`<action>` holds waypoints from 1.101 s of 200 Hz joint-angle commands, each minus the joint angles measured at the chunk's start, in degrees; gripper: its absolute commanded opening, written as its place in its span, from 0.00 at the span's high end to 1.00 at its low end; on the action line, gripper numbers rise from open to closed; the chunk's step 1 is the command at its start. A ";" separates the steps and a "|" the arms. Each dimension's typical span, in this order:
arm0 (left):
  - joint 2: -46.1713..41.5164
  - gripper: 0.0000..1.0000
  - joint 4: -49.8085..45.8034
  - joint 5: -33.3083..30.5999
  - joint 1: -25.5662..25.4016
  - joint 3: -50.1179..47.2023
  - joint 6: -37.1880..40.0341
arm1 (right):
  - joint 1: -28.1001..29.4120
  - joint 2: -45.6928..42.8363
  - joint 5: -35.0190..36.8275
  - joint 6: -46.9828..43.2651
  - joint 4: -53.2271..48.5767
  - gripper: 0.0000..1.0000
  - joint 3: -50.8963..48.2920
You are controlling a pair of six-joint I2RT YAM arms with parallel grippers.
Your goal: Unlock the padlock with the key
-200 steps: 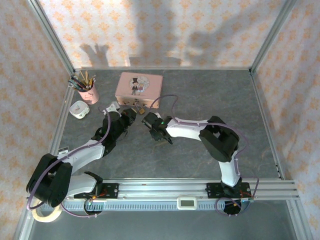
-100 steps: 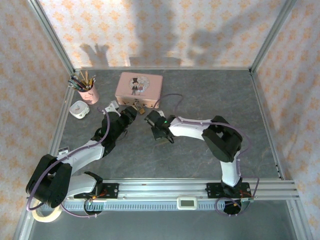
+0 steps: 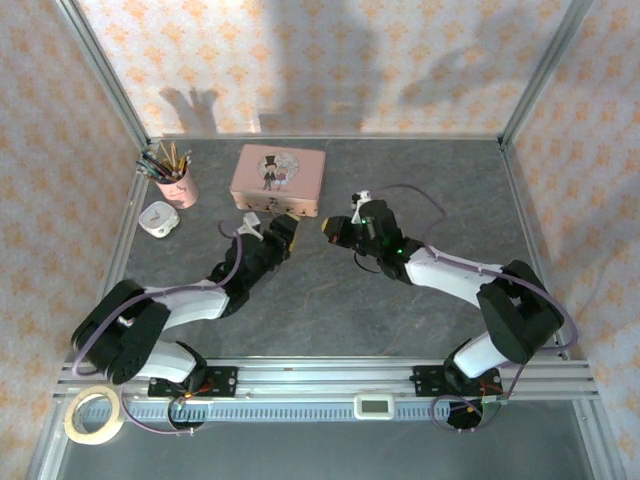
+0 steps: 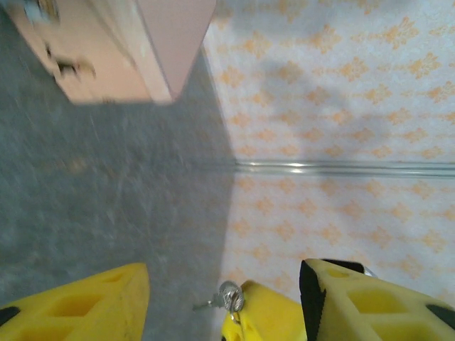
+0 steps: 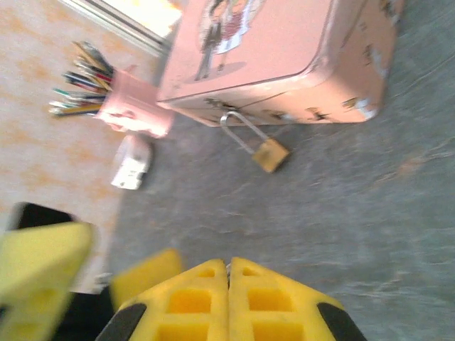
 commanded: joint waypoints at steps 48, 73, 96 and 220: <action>9.30 0.43 18.70 -5.24 -4.01 -0.05 -14.86 | -1.26 -2.80 -5.33 18.59 31.53 1.00 -10.02; 10.33 0.42 21.79 -6.08 -4.25 -0.14 -19.31 | -1.26 -2.26 -5.58 20.42 37.26 1.00 -12.08; 12.94 0.42 26.63 -5.21 -4.54 0.64 -24.09 | -1.26 -0.74 -5.88 22.22 41.36 1.00 -12.87; 17.28 0.46 38.31 -8.31 -6.27 1.94 -26.78 | -1.10 4.98 -5.31 29.77 49.27 1.00 -16.01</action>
